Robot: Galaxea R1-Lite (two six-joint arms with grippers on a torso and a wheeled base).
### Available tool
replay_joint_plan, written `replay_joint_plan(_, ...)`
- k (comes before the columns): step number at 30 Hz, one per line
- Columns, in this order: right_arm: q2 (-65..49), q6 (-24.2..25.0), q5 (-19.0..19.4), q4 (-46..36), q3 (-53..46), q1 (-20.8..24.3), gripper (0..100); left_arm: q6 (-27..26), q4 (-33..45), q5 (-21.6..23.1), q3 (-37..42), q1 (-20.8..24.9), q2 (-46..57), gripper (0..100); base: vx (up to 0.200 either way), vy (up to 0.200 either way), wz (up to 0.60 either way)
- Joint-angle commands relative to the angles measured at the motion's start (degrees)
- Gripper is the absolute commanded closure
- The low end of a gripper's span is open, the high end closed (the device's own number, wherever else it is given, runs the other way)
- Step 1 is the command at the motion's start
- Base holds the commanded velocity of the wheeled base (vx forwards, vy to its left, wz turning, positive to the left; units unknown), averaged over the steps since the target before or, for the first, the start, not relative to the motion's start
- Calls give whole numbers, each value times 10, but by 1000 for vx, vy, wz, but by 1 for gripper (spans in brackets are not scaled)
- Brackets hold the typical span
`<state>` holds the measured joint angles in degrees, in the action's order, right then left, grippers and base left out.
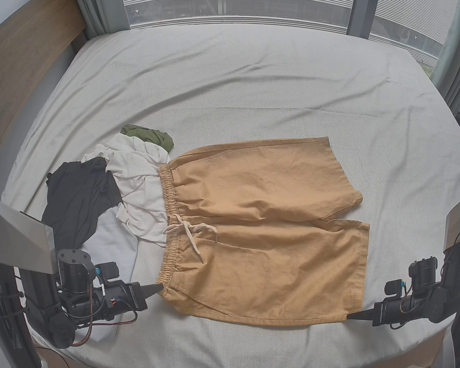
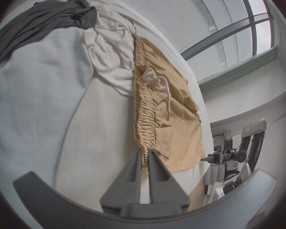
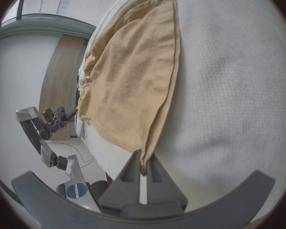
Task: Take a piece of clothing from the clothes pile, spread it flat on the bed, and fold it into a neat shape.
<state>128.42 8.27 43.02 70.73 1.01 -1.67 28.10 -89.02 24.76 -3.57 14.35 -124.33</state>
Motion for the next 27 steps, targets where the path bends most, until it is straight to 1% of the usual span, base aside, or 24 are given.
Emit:
replay_joint_plan(1, -33, -2, -1, -16, -10, -1, 100, -31, 2, 24, 34, -21, -4, 100, 0, 0, 0)
replay_joint_plan(5, -48, -3, -1, -44, -10, -1, 100, -45, 3, 28, 35, -49, -9, 100, 0, 0, 0)
replay_joint_plan(7, -58, -4, -1, -60, -10, 2, 100, -48, 3, 28, 35, -52, -19, 100, 0, 0, 0)
replay_joint_plan(15, -107, -7, -2, -125, -10, 5, 100, -70, 4, 28, 35, -53, -51, 100, 0, 0, 0)
replay_joint_plan(18, -130, -7, -5, -157, -10, 4, 100, -72, 21, 28, 35, -53, -46, 100, 0, 0, 0)
replay_joint_plan(27, -155, -20, -5, -207, -10, 2, 100, -82, 58, 28, 35, -43, -35, 100, 0, 0, 0)
